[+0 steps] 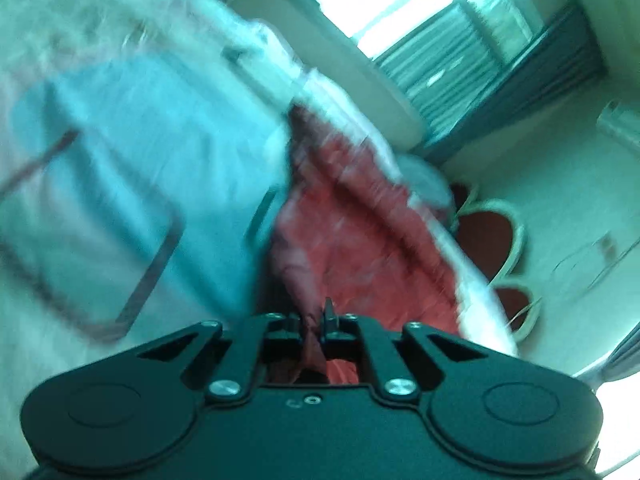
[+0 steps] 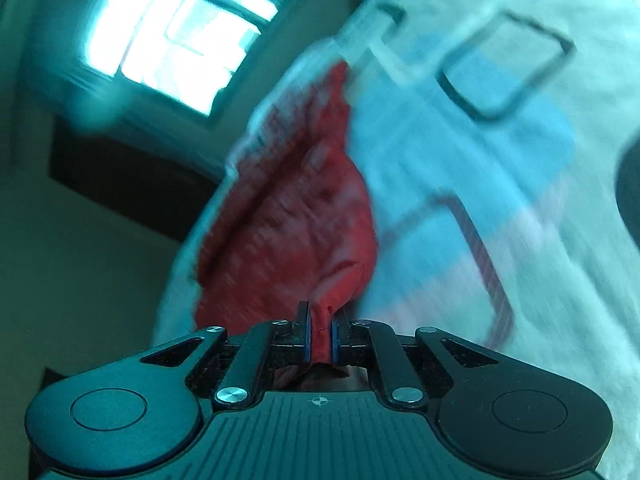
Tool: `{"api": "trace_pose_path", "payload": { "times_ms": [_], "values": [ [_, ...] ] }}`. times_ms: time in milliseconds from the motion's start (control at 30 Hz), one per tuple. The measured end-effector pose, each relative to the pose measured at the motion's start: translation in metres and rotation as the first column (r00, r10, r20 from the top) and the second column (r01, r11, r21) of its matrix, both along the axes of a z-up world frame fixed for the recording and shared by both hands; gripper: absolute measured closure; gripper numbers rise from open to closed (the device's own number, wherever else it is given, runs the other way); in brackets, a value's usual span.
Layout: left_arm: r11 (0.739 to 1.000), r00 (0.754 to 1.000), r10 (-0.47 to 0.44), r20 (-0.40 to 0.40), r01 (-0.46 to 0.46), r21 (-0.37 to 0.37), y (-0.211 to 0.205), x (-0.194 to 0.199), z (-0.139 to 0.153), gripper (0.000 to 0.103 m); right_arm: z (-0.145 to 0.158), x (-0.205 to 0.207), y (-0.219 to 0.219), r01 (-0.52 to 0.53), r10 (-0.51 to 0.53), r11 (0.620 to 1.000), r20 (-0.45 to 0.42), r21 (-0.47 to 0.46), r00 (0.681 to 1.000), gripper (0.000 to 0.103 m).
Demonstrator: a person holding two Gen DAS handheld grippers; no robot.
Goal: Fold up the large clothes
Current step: 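Lift the hem with both grippers, fold it toward the collar, release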
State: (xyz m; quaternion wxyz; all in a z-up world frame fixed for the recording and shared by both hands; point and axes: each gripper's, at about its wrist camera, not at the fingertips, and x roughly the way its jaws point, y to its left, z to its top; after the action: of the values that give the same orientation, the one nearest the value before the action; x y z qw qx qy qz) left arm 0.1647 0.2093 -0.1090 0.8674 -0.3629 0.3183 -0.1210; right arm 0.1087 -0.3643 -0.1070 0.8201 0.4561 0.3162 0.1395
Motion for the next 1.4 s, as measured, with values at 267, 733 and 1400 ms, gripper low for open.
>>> {"api": "trace_pose_path", "payload": {
  "times_ms": [267,733,1400],
  "values": [
    [0.999,0.983,-0.014,0.182,0.022,-0.040,-0.022,0.075,0.066,0.097,0.073,0.069,-0.004,0.044,-0.035,0.998,0.165,-0.049,0.986,0.095],
    [0.996,0.989,-0.062,0.134,0.053,0.076,-0.060,0.301,0.082,0.097,0.096,0.295,-0.026,0.098,-0.089,0.994,0.141,-0.056,0.986,0.096],
    [0.873,0.954,-0.237,-0.182,0.291,0.391,-0.068,0.429,-0.009,0.069,-0.010,0.451,0.016,-0.077,0.008,0.849,-0.132,-0.523,0.991,0.050]
  ]
}}
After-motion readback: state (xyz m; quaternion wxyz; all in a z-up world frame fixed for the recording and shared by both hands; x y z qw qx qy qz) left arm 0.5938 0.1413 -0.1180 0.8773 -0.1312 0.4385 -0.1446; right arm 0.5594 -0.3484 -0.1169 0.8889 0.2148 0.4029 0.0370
